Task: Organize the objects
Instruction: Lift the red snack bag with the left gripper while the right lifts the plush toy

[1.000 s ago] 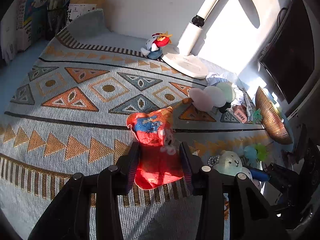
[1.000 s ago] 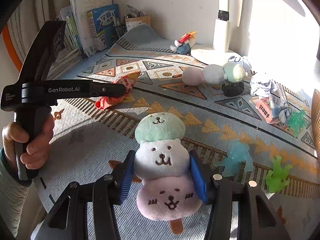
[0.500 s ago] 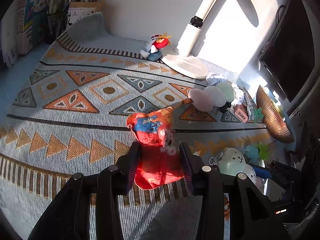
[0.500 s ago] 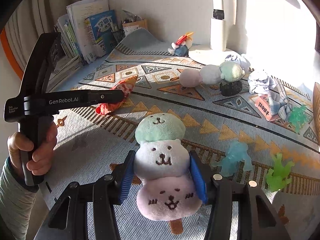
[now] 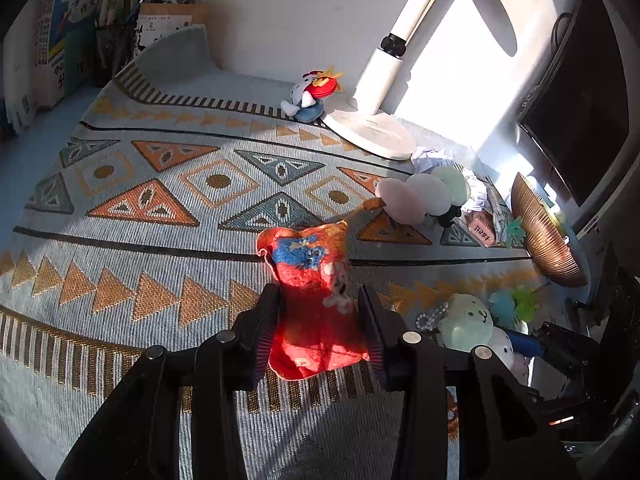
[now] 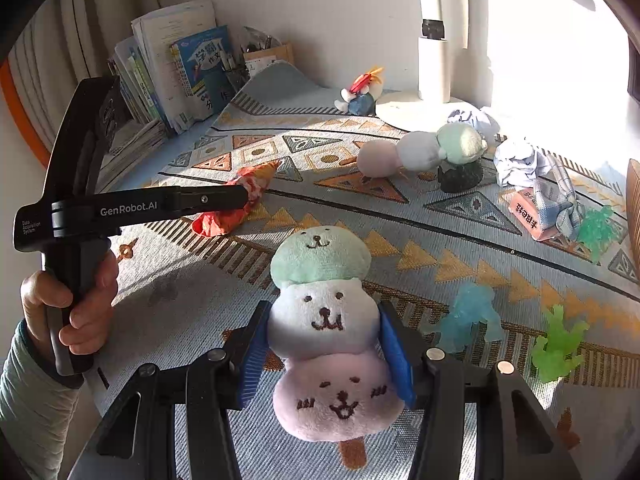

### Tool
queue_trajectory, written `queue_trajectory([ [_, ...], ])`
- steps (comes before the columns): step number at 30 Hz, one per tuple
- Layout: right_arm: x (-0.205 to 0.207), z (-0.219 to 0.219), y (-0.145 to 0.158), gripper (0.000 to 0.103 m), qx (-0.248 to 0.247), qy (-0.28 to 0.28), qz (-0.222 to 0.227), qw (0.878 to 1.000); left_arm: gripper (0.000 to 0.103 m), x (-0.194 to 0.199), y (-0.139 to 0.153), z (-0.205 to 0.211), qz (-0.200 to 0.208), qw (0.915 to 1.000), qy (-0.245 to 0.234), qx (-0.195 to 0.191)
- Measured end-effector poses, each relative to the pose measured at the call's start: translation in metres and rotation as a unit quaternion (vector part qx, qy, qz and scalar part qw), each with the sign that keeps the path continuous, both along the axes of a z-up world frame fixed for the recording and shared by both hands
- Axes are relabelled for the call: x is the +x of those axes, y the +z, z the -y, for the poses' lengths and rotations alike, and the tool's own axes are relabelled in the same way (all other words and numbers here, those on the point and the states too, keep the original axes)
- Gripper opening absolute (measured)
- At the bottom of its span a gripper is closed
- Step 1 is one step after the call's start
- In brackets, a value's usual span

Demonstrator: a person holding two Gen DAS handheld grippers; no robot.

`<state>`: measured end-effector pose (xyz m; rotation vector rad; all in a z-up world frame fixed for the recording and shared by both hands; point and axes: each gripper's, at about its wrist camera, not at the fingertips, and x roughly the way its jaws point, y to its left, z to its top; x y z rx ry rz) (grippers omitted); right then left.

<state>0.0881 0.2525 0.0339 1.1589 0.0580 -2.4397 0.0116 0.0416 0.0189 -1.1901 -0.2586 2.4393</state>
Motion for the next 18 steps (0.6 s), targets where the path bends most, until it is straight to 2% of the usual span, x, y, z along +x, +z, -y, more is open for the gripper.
queue_trajectory([
  [6,-0.001,-0.023,0.009,0.051,-0.079,-0.013,0.018,0.997,0.03,0.019,0.014,-0.003,-0.005,0.9999,-0.007,0.01],
  [9,0.001,-0.039,0.013,0.051,-0.116,-0.024,0.027,0.993,0.03,0.029,0.025,-0.001,-0.011,0.9983,-0.026,0.051],
  [11,0.009,-0.046,0.023,0.051,-0.128,-0.022,0.011,0.991,0.03,0.036,0.034,-0.001,-0.019,0.9967,-0.034,0.071],
  [18,0.02,-0.07,0.035,0.051,-0.151,-0.045,0.004,0.987,0.03,0.048,0.045,-0.014,-0.028,0.996,-0.051,0.068],
])
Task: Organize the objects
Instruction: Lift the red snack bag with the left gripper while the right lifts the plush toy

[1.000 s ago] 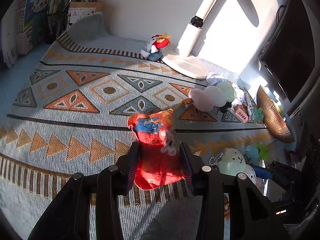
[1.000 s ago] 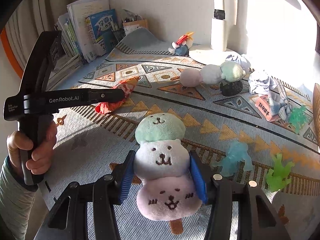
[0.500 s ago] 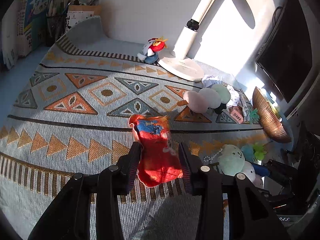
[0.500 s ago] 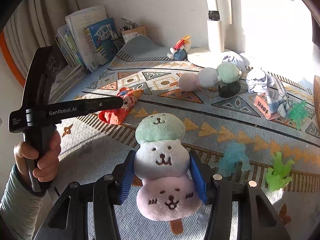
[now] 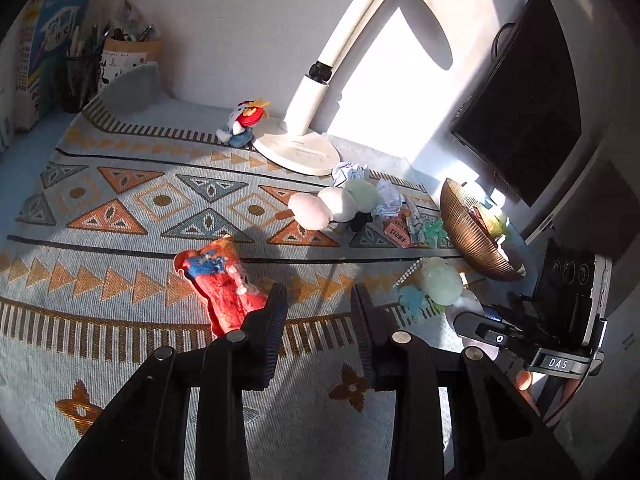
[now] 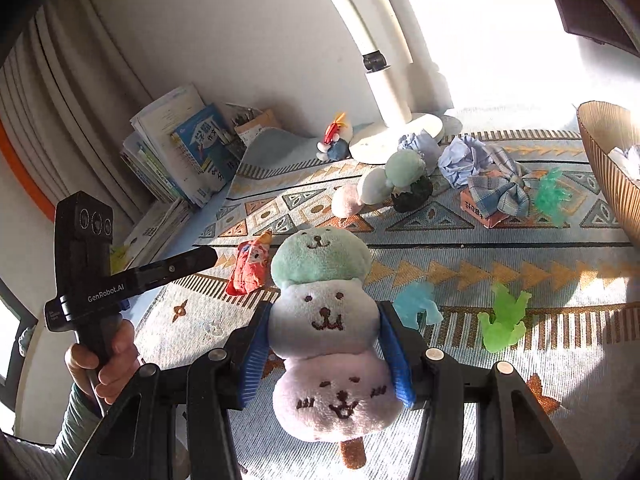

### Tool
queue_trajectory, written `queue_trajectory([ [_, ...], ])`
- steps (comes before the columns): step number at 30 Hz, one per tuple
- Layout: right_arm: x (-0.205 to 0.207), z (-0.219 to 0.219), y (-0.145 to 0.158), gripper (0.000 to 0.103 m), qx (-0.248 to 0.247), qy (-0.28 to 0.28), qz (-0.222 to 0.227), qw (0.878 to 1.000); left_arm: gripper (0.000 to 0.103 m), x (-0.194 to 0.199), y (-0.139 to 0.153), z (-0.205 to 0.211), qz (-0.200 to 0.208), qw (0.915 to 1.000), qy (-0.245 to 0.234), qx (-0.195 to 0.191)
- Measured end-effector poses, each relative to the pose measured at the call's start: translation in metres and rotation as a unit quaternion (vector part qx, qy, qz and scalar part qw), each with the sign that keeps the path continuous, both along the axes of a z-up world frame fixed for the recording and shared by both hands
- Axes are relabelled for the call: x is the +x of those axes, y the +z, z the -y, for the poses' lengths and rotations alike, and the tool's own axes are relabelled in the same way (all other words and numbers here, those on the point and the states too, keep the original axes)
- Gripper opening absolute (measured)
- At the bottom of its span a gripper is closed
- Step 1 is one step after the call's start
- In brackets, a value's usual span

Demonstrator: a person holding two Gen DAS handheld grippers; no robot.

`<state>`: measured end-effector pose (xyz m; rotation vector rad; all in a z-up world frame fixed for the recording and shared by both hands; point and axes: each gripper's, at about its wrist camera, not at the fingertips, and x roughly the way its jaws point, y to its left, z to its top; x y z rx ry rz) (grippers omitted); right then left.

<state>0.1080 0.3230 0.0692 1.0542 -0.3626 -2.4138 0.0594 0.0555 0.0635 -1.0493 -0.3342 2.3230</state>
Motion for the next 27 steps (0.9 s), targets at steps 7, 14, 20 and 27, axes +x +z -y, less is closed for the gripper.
queue_trajectory([
  [7,0.003,-0.012,-0.007,0.051,-0.013,-0.008,0.011,1.0,0.03,0.006,-0.002,0.013,0.014,0.9998,0.013,0.006],
  [14,-0.004,-0.008,-0.017,0.051,-0.011,-0.006,0.025,1.0,0.03,0.0,-0.011,0.027,0.031,0.9987,0.039,-0.002],
  [20,-0.004,-0.007,-0.024,0.051,-0.014,-0.007,0.035,0.999,0.085,-0.038,-0.027,0.013,0.041,0.9857,0.139,-0.087],
  [27,-0.001,-0.011,-0.022,0.051,-0.013,-0.007,0.034,0.999,0.082,-0.058,-0.05,-0.018,0.063,0.9716,0.138,-0.182],
])
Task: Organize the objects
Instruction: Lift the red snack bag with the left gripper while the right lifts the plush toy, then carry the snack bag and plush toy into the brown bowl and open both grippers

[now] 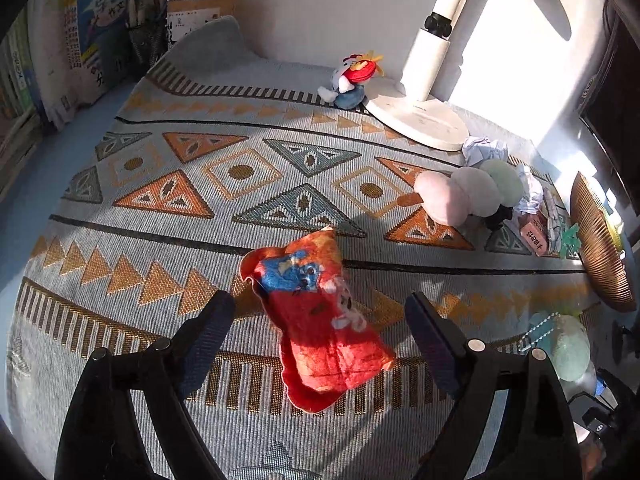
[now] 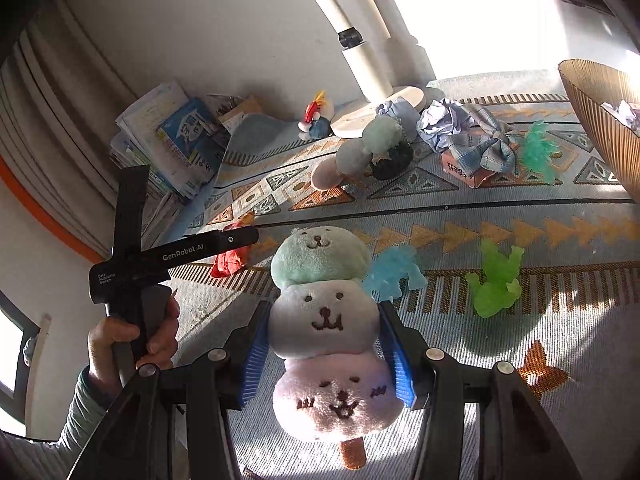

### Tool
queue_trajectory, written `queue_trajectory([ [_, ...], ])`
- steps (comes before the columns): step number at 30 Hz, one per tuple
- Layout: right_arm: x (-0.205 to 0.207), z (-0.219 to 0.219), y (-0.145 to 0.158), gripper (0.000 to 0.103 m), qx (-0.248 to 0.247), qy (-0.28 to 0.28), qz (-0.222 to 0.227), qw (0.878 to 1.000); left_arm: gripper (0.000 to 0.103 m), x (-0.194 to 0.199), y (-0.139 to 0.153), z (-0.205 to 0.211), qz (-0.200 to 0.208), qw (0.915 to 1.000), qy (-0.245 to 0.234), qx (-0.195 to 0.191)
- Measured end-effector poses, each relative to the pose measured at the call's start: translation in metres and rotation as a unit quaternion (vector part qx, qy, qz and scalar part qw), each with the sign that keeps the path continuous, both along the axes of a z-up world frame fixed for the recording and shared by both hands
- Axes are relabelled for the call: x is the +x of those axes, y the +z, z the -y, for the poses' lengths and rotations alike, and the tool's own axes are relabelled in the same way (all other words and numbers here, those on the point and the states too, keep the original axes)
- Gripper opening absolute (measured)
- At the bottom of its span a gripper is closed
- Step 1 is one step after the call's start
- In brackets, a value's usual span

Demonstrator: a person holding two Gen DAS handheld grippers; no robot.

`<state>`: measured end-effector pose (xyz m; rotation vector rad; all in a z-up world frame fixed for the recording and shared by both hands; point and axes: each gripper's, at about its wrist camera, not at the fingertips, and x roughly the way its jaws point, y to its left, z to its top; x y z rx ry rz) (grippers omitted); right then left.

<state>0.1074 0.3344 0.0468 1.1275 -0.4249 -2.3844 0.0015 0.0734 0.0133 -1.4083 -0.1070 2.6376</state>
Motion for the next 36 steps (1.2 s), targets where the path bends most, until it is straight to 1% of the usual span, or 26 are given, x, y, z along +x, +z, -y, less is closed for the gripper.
queue_trajectory([
  [1,0.0,-0.001,0.0,0.051,-0.003,0.0,-0.001,1.0,0.072,0.0,-0.002,-0.003,-0.001,0.9998,0.001,-0.02],
  [2,0.001,-0.002,0.0,0.051,-0.005,0.0,-0.001,1.0,0.054,0.002,-0.002,-0.005,-0.012,0.999,0.001,-0.044],
  [3,0.002,-0.002,0.001,0.051,-0.006,0.0,-0.002,1.0,0.05,0.003,-0.001,-0.007,-0.015,0.9988,-0.009,-0.047],
  [5,0.004,-0.005,0.003,0.051,-0.009,-0.002,-0.006,1.0,0.037,0.005,0.0,-0.006,-0.016,0.9987,-0.016,-0.046],
  [6,0.005,-0.006,0.004,0.051,-0.013,-0.004,-0.009,1.0,0.033,0.006,0.002,-0.006,-0.017,0.9987,-0.018,-0.045],
  [9,0.009,-0.012,0.011,0.051,-0.023,-0.013,-0.018,0.999,0.027,0.01,0.011,-0.008,-0.018,0.9988,-0.031,-0.034],
  [12,0.011,-0.021,0.019,0.051,-0.034,-0.02,-0.028,0.999,0.025,0.013,0.023,-0.021,-0.023,0.9982,-0.051,-0.022],
  [15,0.013,-0.03,0.024,0.051,-0.042,-0.025,-0.033,0.998,0.024,0.015,0.033,-0.037,-0.036,0.9969,-0.068,-0.019],
  [20,0.016,-0.04,0.027,0.051,-0.051,-0.033,-0.034,0.998,0.024,0.024,0.049,-0.048,-0.045,0.9946,-0.09,0.028],
  [24,0.019,-0.053,0.043,0.051,-0.051,-0.058,-0.051,0.996,0.024,0.028,0.075,-0.067,-0.062,0.9893,-0.12,0.055],
  [27,0.021,-0.073,0.071,0.051,-0.043,-0.089,-0.08,0.992,0.024,0.024,0.103,-0.097,-0.086,0.9808,-0.161,0.068],
  [31,0.014,-0.11,0.119,0.051,-0.013,-0.155,-0.111,0.982,0.024,0.014,0.139,-0.151,-0.111,0.9644,-0.223,0.089],
  [34,0.003,-0.149,0.153,0.051,0.014,-0.216,-0.128,0.968,0.024,0.0,0.159,-0.196,-0.122,0.9499,-0.265,0.113],
  [36,-0.001,-0.178,0.173,0.051,0.038,-0.273,-0.139,0.951,0.024,-0.012,0.164,-0.225,-0.116,0.9412,-0.289,0.13],
])
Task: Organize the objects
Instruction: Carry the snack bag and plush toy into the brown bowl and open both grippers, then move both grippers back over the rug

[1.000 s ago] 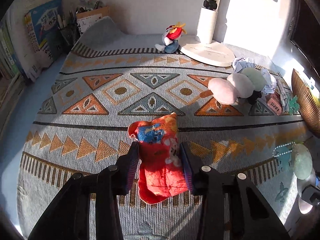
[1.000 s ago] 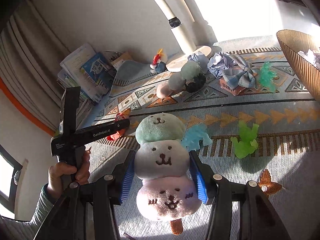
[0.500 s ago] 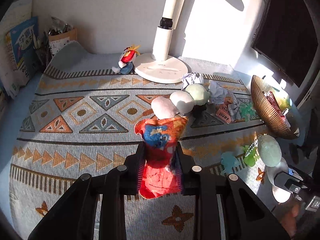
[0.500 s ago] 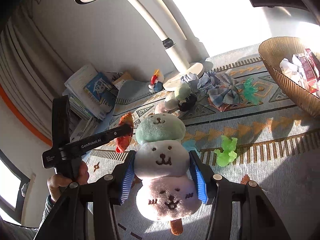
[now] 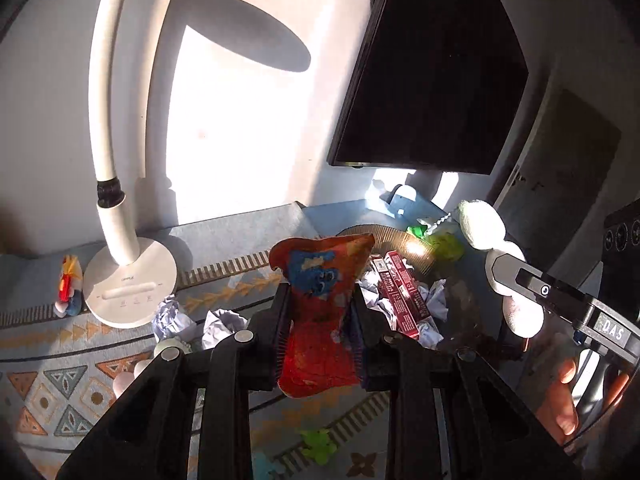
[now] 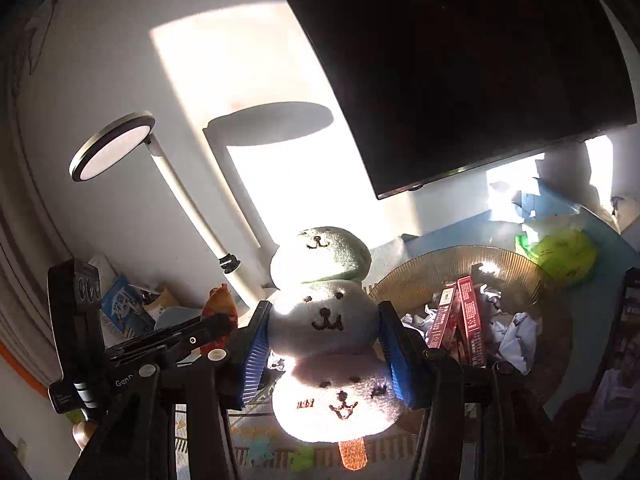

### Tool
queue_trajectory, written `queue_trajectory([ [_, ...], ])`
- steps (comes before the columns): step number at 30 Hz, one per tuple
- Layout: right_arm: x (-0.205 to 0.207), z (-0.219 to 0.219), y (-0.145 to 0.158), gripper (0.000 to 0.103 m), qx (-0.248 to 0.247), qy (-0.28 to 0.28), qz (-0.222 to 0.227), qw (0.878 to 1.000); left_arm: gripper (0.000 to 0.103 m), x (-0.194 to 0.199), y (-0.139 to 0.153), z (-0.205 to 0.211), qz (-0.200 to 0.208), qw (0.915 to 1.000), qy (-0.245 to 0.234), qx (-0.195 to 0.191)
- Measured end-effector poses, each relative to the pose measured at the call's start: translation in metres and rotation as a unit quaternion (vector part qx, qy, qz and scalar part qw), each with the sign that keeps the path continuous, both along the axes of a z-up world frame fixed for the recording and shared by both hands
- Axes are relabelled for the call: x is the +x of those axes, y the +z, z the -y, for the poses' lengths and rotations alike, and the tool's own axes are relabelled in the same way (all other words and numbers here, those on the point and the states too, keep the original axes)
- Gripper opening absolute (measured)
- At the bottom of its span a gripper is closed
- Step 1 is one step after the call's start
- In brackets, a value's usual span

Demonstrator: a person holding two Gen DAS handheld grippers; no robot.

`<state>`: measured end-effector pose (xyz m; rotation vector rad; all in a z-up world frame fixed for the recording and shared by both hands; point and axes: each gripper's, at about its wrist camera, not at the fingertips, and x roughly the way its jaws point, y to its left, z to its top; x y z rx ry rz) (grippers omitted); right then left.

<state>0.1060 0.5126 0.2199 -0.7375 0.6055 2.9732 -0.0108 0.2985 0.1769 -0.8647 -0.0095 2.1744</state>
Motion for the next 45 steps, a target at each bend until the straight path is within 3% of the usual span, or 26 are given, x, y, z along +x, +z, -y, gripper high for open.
queue_trajectory([
  [4,-0.017,-0.04,0.017,0.051,0.022,-0.06,0.014,0.998,0.024,-0.02,-0.012,-0.051,0.025,0.9991,-0.032,0.008],
  [8,-0.044,-0.062,-0.006,0.051,0.036,-0.101,0.07,0.992,0.024,-0.029,-0.035,-0.09,0.045,0.9979,-0.047,0.007],
  [14,-0.057,-0.096,-0.035,0.053,0.025,-0.155,0.11,0.981,0.027,-0.034,-0.052,-0.13,0.056,0.9958,-0.069,0.021],
  [15,-0.061,-0.101,-0.037,0.056,0.018,-0.155,0.11,0.982,0.037,-0.036,-0.055,-0.137,0.054,0.9961,-0.067,0.021],
  [16,-0.067,-0.107,-0.038,0.078,0.017,-0.154,0.114,0.981,0.044,-0.038,-0.058,-0.144,0.055,0.996,-0.067,0.021],
  [17,-0.071,-0.112,-0.041,0.095,0.016,-0.164,0.124,0.978,0.068,-0.041,-0.062,-0.148,0.057,0.996,-0.067,0.018],
  [18,-0.072,-0.117,-0.043,0.095,0.013,-0.186,0.126,0.974,0.076,-0.043,-0.066,-0.152,0.06,0.9964,-0.058,0.012],
  [20,-0.069,-0.119,-0.047,0.095,-0.002,-0.18,0.127,0.975,0.076,-0.043,-0.07,-0.146,0.074,0.9956,-0.056,0.012],
  [24,-0.053,-0.089,-0.047,0.095,-0.02,-0.132,0.117,0.984,0.076,-0.029,-0.06,-0.113,0.071,0.9955,-0.06,0.016],
  [30,-0.02,0.019,-0.033,0.095,0.039,-0.009,0.081,0.996,0.078,0.012,-0.036,-0.006,0.015,0.9998,0.001,0.015],
  [31,-0.014,0.039,-0.034,0.095,0.049,0.014,0.077,0.996,0.08,0.018,-0.036,0.017,0.008,0.9996,0.022,0.018],
  [33,-0.005,0.076,-0.044,0.095,0.07,0.058,0.071,0.993,0.101,0.032,-0.042,0.064,-0.004,0.9969,0.075,0.022],
  [35,0.003,0.112,-0.067,0.095,0.092,0.087,0.064,0.99,0.103,0.044,-0.057,0.11,-0.024,0.9902,0.138,0.009],
  [38,0.01,0.154,-0.108,0.095,0.127,0.104,0.057,0.985,0.102,0.047,-0.089,0.165,-0.019,0.9708,0.237,-0.03],
  [40,0.007,0.172,-0.132,0.095,0.16,0.1,0.059,0.98,0.102,0.045,-0.112,0.195,-0.003,0.9603,0.276,-0.043],
  [42,0.003,0.175,-0.147,0.095,0.152,0.112,0.064,0.98,0.102,0.04,-0.129,0.218,0.016,0.9501,0.309,-0.042],
  [45,-0.001,0.17,-0.161,0.095,0.15,0.105,0.075,0.98,0.102,0.034,-0.144,0.232,0.037,0.9419,0.332,-0.036],
])
